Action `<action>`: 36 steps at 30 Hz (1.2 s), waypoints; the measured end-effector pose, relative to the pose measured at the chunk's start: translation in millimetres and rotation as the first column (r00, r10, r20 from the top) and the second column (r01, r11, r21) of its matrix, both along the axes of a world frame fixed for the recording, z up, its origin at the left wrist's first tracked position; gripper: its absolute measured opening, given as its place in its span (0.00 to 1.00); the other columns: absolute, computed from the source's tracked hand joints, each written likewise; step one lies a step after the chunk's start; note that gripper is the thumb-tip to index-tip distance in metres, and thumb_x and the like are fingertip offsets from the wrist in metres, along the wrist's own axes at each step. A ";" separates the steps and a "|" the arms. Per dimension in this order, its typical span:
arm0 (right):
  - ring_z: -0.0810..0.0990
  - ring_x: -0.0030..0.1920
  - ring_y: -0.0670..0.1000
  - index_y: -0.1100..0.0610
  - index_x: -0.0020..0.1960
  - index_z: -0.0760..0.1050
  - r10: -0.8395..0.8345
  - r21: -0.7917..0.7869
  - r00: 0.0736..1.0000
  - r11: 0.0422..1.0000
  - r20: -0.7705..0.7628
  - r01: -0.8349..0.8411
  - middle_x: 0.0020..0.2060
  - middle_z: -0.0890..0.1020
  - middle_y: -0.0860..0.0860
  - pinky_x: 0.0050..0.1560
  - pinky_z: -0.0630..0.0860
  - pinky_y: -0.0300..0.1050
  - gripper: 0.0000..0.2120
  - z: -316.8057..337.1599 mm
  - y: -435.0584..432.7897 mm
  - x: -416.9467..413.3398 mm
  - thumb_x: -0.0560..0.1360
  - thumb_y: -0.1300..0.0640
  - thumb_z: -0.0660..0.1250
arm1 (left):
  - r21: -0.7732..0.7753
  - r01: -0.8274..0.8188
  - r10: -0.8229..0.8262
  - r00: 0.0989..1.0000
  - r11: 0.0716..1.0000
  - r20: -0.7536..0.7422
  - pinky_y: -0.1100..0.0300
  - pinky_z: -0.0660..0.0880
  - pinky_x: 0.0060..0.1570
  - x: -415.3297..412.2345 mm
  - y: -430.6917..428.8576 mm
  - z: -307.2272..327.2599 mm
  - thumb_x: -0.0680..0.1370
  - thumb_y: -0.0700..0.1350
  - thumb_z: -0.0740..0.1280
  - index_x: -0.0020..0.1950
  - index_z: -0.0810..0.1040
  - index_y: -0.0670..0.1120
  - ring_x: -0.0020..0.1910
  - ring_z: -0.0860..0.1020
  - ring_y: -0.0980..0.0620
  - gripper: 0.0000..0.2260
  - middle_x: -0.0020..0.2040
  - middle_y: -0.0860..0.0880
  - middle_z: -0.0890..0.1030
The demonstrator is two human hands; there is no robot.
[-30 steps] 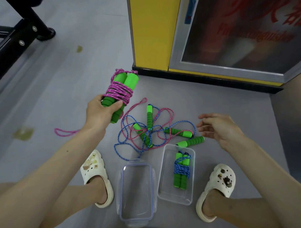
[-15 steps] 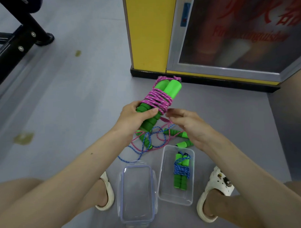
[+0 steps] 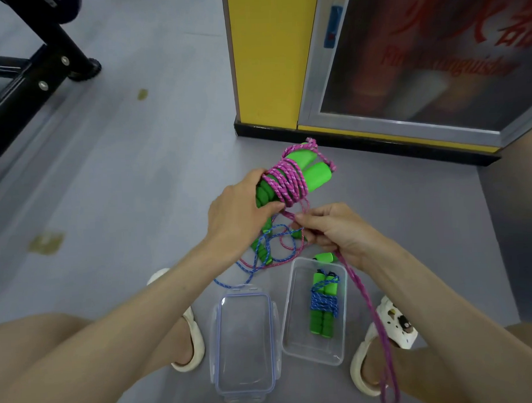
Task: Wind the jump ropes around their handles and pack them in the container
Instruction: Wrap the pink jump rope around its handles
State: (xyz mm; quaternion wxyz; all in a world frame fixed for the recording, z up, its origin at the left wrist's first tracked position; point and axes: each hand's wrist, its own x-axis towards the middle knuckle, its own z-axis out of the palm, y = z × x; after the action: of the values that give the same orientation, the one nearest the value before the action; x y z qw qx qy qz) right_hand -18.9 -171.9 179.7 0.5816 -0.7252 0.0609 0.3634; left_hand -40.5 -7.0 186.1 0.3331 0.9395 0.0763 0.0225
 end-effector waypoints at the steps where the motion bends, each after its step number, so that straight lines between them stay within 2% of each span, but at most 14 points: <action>1: 0.59 0.19 0.42 0.61 0.43 0.79 0.016 -0.012 1.000 1.000 0.009 -0.016 0.24 0.72 0.51 0.20 0.55 0.34 0.10 0.8 0.1 -1.2 0.78 0.57 0.64 | 0.165 0.002 -0.010 0.999 0.986 0.049 0.56 0.70 0.40 -2.0 -0.9 -1.3 0.74 0.54 0.71 0.64 0.71 0.51 0.47 0.78 0.48 0.21 0.49 0.51 0.80; 5: 0.60 0.18 0.41 0.62 0.44 0.78 0.031 -0.013 0.999 0.999 0.042 -0.030 0.24 0.71 0.51 0.20 0.55 0.33 0.12 -0.9 1.1 -3.9 0.80 0.57 0.61 | 0.510 0.069 -0.206 0.954 0.858 0.218 0.58 0.68 0.27 -11.0 -9.3 -17.0 0.66 0.47 0.79 0.61 0.76 0.45 0.37 0.79 0.47 0.26 0.43 0.50 0.82; 9: 0.59 0.18 0.41 0.60 0.41 0.76 0.002 0.037 1.000 0.999 0.007 -0.003 0.28 0.72 0.53 0.20 0.54 0.33 0.11 -2.8 1.6 -5.0 0.79 0.58 0.62 | 0.559 0.062 -0.253 0.929 0.827 0.271 0.59 0.71 0.25 -12.7 -12.5 -31.1 0.59 0.43 0.81 0.61 0.77 0.40 0.34 0.79 0.46 0.32 0.42 0.46 0.82; 12: 0.58 0.20 0.43 0.61 0.41 0.76 -0.051 0.107 0.998 0.993 -0.041 0.055 0.27 0.73 0.53 0.22 0.52 0.35 0.15 0.6 1.9 -3.6 0.75 0.48 0.66 | 0.503 0.096 -0.280 0.911 0.859 0.303 0.55 0.76 0.30 -13.4 -14.1 -32.0 0.62 0.41 0.79 0.65 0.73 0.37 0.41 0.80 0.44 0.33 0.48 0.43 0.81; 14: 0.58 0.21 0.43 0.60 0.39 0.75 -0.092 0.080 0.995 0.992 -0.026 0.094 0.26 0.73 0.52 0.21 0.54 0.35 0.23 2.8 1.6 -1.7 0.66 0.38 0.68 | 0.471 0.171 -0.341 0.890 0.866 0.304 0.50 0.80 0.40 -16.8 -18.4 -33.3 0.66 0.40 0.73 0.68 0.69 0.36 0.50 0.79 0.41 0.32 0.56 0.40 0.79; 16: 0.59 0.20 0.43 0.57 0.35 0.72 -0.118 0.047 0.993 0.992 -0.008 0.118 0.24 0.72 0.51 0.21 0.56 0.35 0.24 3.2 2.0 -1.4 0.61 0.35 0.68 | 0.464 0.242 -0.391 0.884 0.852 0.257 0.46 0.77 0.51 -21.1 -22.2 -33.3 0.71 0.46 0.63 0.70 0.66 0.36 0.57 0.76 0.39 0.29 0.62 0.39 0.75; 19: 0.60 0.19 0.43 0.56 0.32 0.70 -0.194 0.059 0.981 0.979 -0.016 0.194 0.22 0.70 0.50 0.20 0.57 0.34 0.22 0.4 1.0 -2.5 0.66 0.37 0.68 | 0.329 0.319 -0.394 0.898 0.889 0.194 0.48 0.75 0.57 -21.1 -23.3 -31.9 0.71 0.53 0.58 0.71 0.64 0.40 0.61 0.74 0.41 0.31 0.65 0.41 0.73; 22: 0.62 0.19 0.42 0.57 0.33 0.73 -0.208 0.028 0.978 0.978 0.005 0.207 0.22 0.70 0.49 0.20 0.57 0.34 0.20 -2.2 -3.7 -1.4 0.71 0.42 0.68 | -0.075 0.314 -0.304 0.946 0.947 0.113 0.53 0.72 0.60 -15.8 -23.6 -20.2 0.73 0.52 0.66 0.68 0.69 0.44 0.61 0.72 0.49 0.25 0.62 0.47 0.73; 25: 0.62 0.20 0.42 0.59 0.40 0.77 -0.122 -0.016 0.992 0.992 0.035 0.122 0.25 0.71 0.49 0.21 0.58 0.34 0.19 -1.8 -6.9 0.3 0.71 0.42 0.68 | -0.475 0.108 -0.162 0.984 0.874 -0.073 0.59 0.74 0.54 -5.3 -16.7 -3.6 0.75 0.49 0.71 0.60 0.72 0.47 0.54 0.75 0.55 0.16 0.56 0.51 0.75; 27: 0.61 0.20 0.42 0.60 0.39 0.77 -0.085 0.031 0.996 0.996 0.022 0.084 0.25 0.71 0.50 0.21 0.57 0.34 0.20 1.2 -7.0 0.5 0.71 0.42 0.68 | -0.618 -0.007 -0.172 0.958 0.786 -0.230 0.66 0.76 0.49 -0.2 -8.9 2.3 0.74 0.50 0.72 0.63 0.71 0.49 0.51 0.76 0.58 0.21 0.56 0.52 0.76; 30: 0.63 0.21 0.42 0.66 0.43 0.78 -0.020 0.060 0.999 0.998 0.040 0.018 0.26 0.72 0.51 0.21 0.59 0.33 0.30 5.2 -5.8 1.3 0.63 0.37 0.69 | -0.694 -0.067 -0.294 0.874 0.717 -0.388 0.70 0.77 0.44 -0.9 -3.4 2.9 0.71 0.47 0.75 0.65 0.70 0.50 0.47 0.80 0.60 0.26 0.52 0.54 0.79; 33: 0.63 0.22 0.42 0.70 0.49 0.77 0.012 0.053 0.998 0.998 0.054 -0.015 0.27 0.74 0.52 0.22 0.60 0.33 0.35 6.0 -6.1 2.2 0.62 0.37 0.69 | -0.714 -0.095 -0.276 0.880 0.693 -0.386 0.65 0.79 0.43 -1.2 -2.6 1.9 0.68 0.43 0.77 0.61 0.75 0.48 0.44 0.83 0.55 0.23 0.48 0.50 0.84; 34: 0.62 0.21 0.43 0.71 0.49 0.77 0.010 0.065 0.999 0.998 0.045 -0.013 0.26 0.73 0.51 0.21 0.59 0.33 0.34 6.1 -6.6 2.5 0.64 0.39 0.69 | -0.695 -0.084 -0.240 0.903 0.714 -0.356 0.64 0.79 0.43 -0.7 -1.8 2.3 0.67 0.42 0.78 0.59 0.75 0.49 0.43 0.83 0.54 0.23 0.47 0.50 0.83; 36: 0.60 0.20 0.43 0.69 0.48 0.78 -0.002 0.065 1.000 0.998 0.026 0.000 0.24 0.72 0.51 0.20 0.57 0.34 0.28 6.0 -7.5 2.0 0.68 0.42 0.68 | -0.487 0.021 -0.171 0.949 0.873 -0.266 0.60 0.79 0.46 1.6 0.3 2.8 0.65 0.45 0.80 0.59 0.72 0.52 0.46 0.81 0.54 0.27 0.48 0.54 0.80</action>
State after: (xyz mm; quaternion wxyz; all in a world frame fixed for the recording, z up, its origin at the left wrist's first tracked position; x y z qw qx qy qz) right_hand -16.9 -179.5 185.7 0.6059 -0.7106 0.0418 0.3553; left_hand -38.9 -6.7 188.9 0.5397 0.8230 0.0819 -0.1571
